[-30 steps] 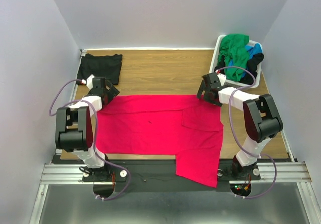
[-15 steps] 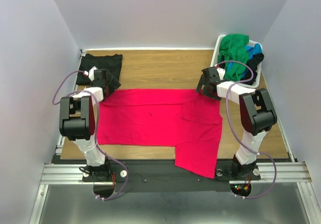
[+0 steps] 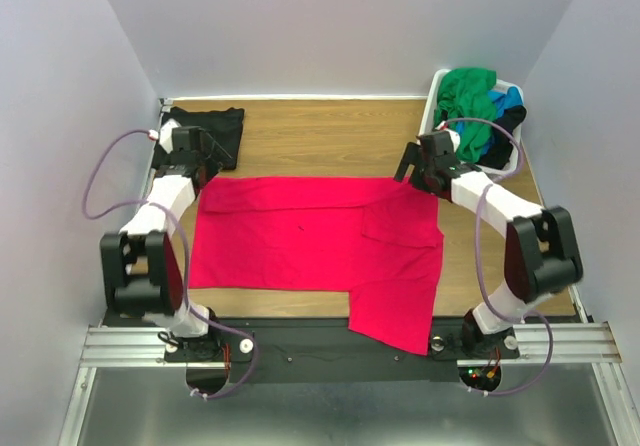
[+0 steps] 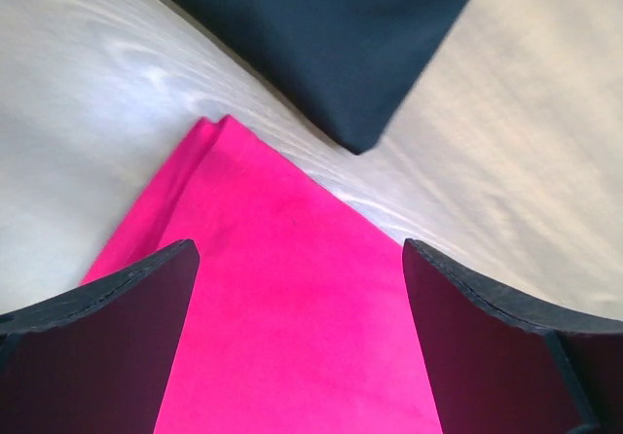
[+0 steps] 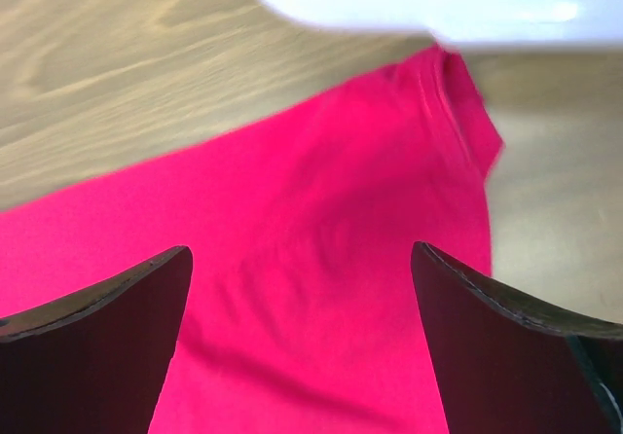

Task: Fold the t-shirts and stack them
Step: Fold the tshirt

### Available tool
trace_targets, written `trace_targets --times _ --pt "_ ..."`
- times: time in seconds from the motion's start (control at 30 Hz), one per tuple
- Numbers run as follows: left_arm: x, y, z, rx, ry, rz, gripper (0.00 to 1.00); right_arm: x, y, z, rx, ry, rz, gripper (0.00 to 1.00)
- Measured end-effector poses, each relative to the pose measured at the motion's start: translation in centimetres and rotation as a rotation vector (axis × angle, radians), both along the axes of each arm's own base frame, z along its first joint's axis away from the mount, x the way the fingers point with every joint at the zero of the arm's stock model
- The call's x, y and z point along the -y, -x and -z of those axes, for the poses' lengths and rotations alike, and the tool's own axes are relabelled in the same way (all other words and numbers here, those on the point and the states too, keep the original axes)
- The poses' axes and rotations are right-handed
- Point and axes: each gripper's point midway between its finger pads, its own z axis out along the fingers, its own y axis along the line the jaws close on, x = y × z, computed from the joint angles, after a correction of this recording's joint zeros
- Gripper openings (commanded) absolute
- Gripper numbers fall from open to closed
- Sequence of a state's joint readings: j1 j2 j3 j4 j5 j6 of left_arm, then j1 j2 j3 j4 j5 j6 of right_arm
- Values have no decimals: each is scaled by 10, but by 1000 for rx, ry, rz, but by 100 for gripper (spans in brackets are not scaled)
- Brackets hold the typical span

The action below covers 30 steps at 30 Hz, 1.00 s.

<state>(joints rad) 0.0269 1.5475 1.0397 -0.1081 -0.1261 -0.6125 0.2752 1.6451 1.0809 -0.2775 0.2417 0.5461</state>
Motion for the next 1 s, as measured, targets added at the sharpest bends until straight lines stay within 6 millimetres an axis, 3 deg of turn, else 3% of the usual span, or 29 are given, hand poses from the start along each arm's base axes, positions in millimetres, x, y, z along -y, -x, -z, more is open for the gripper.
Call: trace_targets --times 0.1,0.2,0.27,0.4,0.5,0.63,0.8,1.0 --pt "-9 24 -43 80 -13 -73 99 -5 22 -32 72 -46 -3 100" --pt "-18 63 -62 113 -4 -167 99 -16 49 -50 107 -72 -22 100" --pt "-22 95 -52 94 10 -227 99 -39 78 -56 112 -87 -71 100" --pt "-25 156 -5 -29 47 -331 99 -79 141 -43 37 -116 -196 100" --pt "-22 188 23 -129 88 -396 99 -110 200 -21 -51 -122 -332 100" --pt "-25 206 29 -154 124 -503 99 -130 266 5 -163 -94 -496 100" --pt "-31 214 29 -134 153 -618 99 -121 279 20 -216 -67 -488 100" --pt "-34 227 49 -258 159 -740 99 -120 276 13 -187 -78 -480 100"
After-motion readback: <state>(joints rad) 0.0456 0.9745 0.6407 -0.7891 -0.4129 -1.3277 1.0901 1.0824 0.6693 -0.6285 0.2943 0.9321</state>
